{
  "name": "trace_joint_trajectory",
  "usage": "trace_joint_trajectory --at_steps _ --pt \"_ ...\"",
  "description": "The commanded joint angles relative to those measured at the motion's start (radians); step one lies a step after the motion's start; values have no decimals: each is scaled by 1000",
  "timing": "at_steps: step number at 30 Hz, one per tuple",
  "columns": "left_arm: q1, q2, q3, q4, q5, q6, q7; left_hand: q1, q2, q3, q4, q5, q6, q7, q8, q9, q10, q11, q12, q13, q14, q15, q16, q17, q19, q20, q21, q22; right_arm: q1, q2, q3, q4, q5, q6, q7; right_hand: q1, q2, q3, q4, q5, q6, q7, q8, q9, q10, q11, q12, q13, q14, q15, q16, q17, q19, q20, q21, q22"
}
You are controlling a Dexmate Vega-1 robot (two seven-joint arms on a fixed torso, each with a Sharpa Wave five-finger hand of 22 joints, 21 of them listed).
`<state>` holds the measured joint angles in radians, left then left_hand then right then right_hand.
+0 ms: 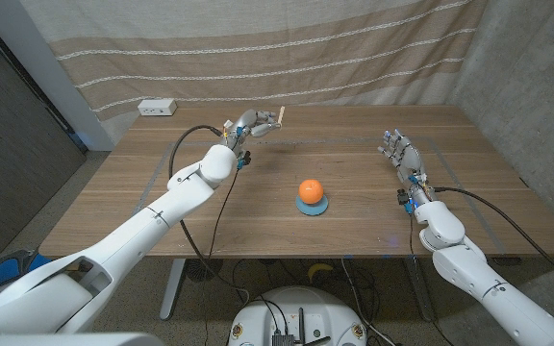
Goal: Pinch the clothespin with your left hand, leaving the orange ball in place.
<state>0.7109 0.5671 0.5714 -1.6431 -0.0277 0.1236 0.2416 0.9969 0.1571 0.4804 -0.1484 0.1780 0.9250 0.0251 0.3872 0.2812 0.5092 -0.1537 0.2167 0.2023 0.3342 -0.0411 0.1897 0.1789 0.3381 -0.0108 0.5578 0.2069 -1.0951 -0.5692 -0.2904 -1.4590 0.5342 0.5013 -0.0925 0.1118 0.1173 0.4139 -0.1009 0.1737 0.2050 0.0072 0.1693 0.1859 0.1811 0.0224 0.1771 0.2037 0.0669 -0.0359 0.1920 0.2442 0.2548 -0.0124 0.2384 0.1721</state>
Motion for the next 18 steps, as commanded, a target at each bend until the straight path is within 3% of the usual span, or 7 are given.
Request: trace_joint_trajectory --at_steps 1,6,8,11,18 --pt "44 17 -51 -18 -130 -37 -28 10 17 12 -5 7 -3 -1 135 232 19 -7 -2 5 3 -91 3 5 -3 -5 9 3 12 6 -12 3 13 22 40 12 0 1 -9 1 -14 -5 5 -2 -10 -7 6 -2 -24 -39 -5 -8 -18 -19 -14 1" --pt "60 24 -69 -21 -180 -48 -42 10 18 11 -5 7 -5 -1 138 236 19 -2 -3 5 1 -91 3 5 -4 -5 10 3 9 19 -15 7 6 52 40 7 -6 -5 -11 0 -40 -25 3 -5 -28 -19 5 -5 -44 -48 -8 -18 -44 -26 -31 0" --pt "67 28 -76 -22 -202 -54 -50 11 18 11 -6 7 -5 0 139 238 19 -1 -3 5 2 -91 4 5 -5 -4 10 3 6 21 -16 2 -11 55 23 -2 -6 -11 -8 1 -44 -26 9 -6 -40 -17 7 -8 -84 -42 -14 -26 -85 -19 -49 -1" --pt "80 38 -86 -32 -221 -58 -50 11 18 11 -6 7 -6 2 141 241 18 0 -3 5 2 -90 4 6 -5 -4 11 3 3 28 -17 0 -20 69 16 -6 -9 -15 -8 1 -45 -31 10 -7 -45 -21 8 -9 -102 -41 -16 -30 -112 -15 -58 -2" --pt "111 60 -117 -56 -296 -61 -75 12 19 11 -7 6 -8 3 145 249 17 1 -4 6 1 -88 5 6 -7 -1 13 3 10 45 -25 12 -24 97 25 -7 -13 -18 -12 2 -56 -16 9 -7 -58 -17 7 -10 -104 -37 -10 -37 -100 -27 -51 -2"
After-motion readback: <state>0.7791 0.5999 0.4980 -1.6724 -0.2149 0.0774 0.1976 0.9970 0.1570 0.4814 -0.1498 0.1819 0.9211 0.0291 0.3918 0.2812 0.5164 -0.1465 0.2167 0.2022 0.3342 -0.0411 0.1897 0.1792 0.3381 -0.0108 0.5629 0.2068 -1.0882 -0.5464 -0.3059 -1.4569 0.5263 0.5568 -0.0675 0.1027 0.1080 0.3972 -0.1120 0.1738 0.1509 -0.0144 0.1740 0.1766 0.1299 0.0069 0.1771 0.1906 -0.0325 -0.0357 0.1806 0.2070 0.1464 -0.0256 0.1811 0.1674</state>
